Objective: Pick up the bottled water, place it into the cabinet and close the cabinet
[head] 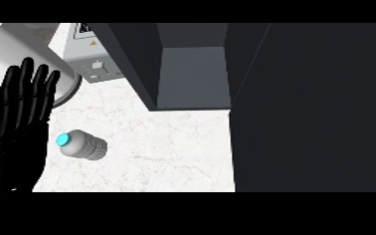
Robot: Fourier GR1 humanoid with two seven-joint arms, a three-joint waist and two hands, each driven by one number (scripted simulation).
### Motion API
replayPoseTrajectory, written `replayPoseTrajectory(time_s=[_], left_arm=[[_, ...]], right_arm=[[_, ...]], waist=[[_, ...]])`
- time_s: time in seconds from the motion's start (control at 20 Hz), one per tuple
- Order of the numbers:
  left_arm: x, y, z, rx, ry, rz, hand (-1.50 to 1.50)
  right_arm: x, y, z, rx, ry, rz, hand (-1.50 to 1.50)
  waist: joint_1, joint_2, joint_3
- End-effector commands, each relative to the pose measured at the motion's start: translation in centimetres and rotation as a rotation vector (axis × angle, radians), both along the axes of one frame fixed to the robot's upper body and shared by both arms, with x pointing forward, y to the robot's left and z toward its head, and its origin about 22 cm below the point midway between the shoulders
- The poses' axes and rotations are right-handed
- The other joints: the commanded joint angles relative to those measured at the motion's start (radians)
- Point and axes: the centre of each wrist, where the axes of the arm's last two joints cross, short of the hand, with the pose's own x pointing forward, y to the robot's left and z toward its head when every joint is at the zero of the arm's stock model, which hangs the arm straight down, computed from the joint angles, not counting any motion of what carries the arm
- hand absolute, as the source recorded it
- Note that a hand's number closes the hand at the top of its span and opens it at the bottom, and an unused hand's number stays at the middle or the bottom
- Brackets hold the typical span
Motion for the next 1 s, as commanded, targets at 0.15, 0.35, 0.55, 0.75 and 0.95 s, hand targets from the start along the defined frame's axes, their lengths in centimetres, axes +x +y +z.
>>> replayPoseTrajectory(time_s=[0.15, 0.35, 0.55, 0.75, 0.95], left_arm=[[-2.0, 2.9, 1.4, 0.027, -0.02, 0.286, -1.5], [-2.7, 3.5, -2.4, -0.165, 0.235, 0.419, -1.5], [-5.5, 2.0, 0.3, -0.182, 0.246, 0.439, -1.5], [-6.7, 0.2, 0.4, -0.169, 0.239, 0.47, -1.5], [-6.2, -0.2, 0.7, -0.174, 0.282, 0.498, -1.5]], right_arm=[[-2.4, 0.1, -0.1, 0.043, -0.025, -0.003, -1.5], [-3.7, -0.7, -1.0, 0.09, 0.247, 0.117, -1.5], [-6.1, -0.6, 0.0, 0.13, 0.27, 0.138, -1.5], [-9.6, -0.6, 0.3, 0.119, 0.267, 0.127, -1.5], [-11.7, -0.3, 1.9, 0.117, 0.291, 0.132, -1.5]], waist=[[0.019, -0.005, -0.011], [0.021, -0.005, -0.012], [0.017, -0.005, -0.01], [0.01, -0.004, -0.011], [0.006, -0.003, -0.011]])
